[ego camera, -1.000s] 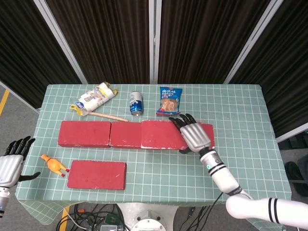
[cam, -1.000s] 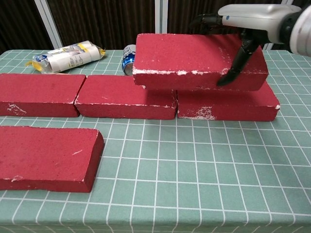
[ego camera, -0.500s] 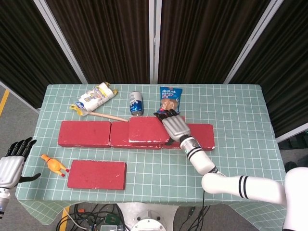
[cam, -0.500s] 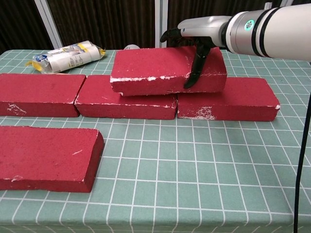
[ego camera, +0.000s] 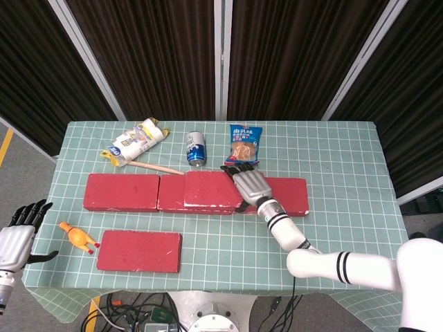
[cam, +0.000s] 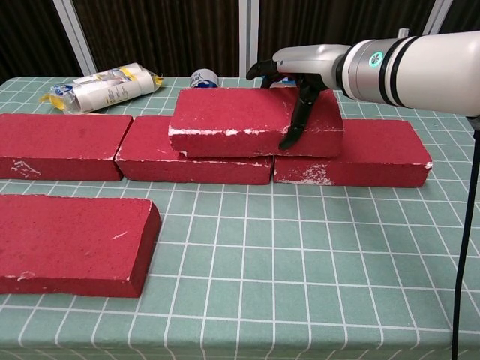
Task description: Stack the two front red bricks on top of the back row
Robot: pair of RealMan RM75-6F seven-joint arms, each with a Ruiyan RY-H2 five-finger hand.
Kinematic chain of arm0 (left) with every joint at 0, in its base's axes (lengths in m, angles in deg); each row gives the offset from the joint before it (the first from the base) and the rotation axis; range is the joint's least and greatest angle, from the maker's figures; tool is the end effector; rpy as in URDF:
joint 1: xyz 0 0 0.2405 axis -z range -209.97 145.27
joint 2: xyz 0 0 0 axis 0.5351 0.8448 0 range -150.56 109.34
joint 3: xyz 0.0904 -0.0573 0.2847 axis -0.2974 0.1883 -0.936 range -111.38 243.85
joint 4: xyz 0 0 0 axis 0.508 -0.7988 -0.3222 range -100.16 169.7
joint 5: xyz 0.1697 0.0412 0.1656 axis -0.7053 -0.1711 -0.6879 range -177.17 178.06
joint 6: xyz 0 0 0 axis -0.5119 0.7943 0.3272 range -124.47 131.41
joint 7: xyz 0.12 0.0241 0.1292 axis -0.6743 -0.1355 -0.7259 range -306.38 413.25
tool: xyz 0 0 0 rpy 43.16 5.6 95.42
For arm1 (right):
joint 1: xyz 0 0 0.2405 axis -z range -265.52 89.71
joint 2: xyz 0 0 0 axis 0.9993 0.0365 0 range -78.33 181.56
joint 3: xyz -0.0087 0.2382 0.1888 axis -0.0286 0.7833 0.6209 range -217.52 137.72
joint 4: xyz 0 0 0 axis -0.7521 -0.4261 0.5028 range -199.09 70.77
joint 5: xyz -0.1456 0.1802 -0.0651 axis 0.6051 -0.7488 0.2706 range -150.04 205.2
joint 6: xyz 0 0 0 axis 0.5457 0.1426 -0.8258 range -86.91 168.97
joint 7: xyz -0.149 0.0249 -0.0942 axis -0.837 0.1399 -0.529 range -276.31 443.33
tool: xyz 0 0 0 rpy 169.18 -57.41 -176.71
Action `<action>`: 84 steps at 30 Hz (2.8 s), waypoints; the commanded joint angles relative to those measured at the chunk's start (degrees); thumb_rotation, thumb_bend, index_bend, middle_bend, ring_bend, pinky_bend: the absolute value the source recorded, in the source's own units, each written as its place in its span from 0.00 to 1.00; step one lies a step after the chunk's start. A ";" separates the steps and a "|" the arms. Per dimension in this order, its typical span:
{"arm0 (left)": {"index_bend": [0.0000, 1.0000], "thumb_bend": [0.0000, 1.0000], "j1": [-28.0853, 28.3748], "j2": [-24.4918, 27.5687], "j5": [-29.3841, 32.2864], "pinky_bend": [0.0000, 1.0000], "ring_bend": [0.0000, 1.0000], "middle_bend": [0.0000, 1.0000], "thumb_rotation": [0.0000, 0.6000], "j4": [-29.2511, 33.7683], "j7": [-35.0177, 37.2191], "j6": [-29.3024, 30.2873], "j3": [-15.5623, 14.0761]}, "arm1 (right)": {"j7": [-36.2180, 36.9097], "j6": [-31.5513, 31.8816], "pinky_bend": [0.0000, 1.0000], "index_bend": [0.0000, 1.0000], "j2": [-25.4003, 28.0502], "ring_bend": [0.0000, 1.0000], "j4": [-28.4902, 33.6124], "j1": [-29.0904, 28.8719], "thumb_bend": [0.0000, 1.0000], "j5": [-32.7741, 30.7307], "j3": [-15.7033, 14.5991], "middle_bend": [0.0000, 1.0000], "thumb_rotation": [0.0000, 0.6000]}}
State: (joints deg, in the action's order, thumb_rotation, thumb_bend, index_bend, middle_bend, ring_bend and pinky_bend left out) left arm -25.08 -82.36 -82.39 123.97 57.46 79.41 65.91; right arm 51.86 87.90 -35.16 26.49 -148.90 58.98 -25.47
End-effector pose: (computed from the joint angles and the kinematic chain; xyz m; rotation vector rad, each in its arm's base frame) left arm -0.4002 0.2221 0.1458 -1.4595 -1.0365 -0.7490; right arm -0.0715 -0.4510 -0.0711 1.9523 -1.1366 0.8130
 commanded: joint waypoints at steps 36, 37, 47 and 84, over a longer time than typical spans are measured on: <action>0.01 0.00 -0.22 0.86 -1.36 0.02 0.00 0.00 1.00 -1.11 5.72 0.15 -0.42 | 3.58 2.56 0.00 0.00 -3.20 0.01 -3.03 -2.28 0.00 -1.66 -2.23 0.36 1.00; 0.01 0.00 -0.22 0.84 -1.36 0.02 0.00 0.00 1.00 -1.15 5.73 0.12 -0.44 | 3.60 2.50 0.00 0.00 -3.21 0.01 -3.12 -2.31 0.00 -1.62 -2.23 0.36 1.00; 0.01 0.00 -0.37 0.74 -1.42 0.02 0.00 0.00 1.00 -1.46 5.91 0.14 -0.61 | 4.21 2.18 0.00 0.00 -3.04 0.02 -3.60 -2.51 0.00 -0.24 -1.95 0.36 1.00; 0.01 0.00 -0.27 0.40 -1.31 0.02 0.00 0.00 1.00 -2.20 6.29 -0.59 -0.84 | 5.97 -1.37 0.00 0.00 -3.36 0.01 -5.76 -3.17 0.00 1.34 -3.12 0.31 1.00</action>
State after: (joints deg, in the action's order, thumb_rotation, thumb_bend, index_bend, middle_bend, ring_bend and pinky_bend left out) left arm -25.35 -81.96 -83.70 121.77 63.75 78.81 65.06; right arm 57.82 86.77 -38.64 20.72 -152.02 60.38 -28.48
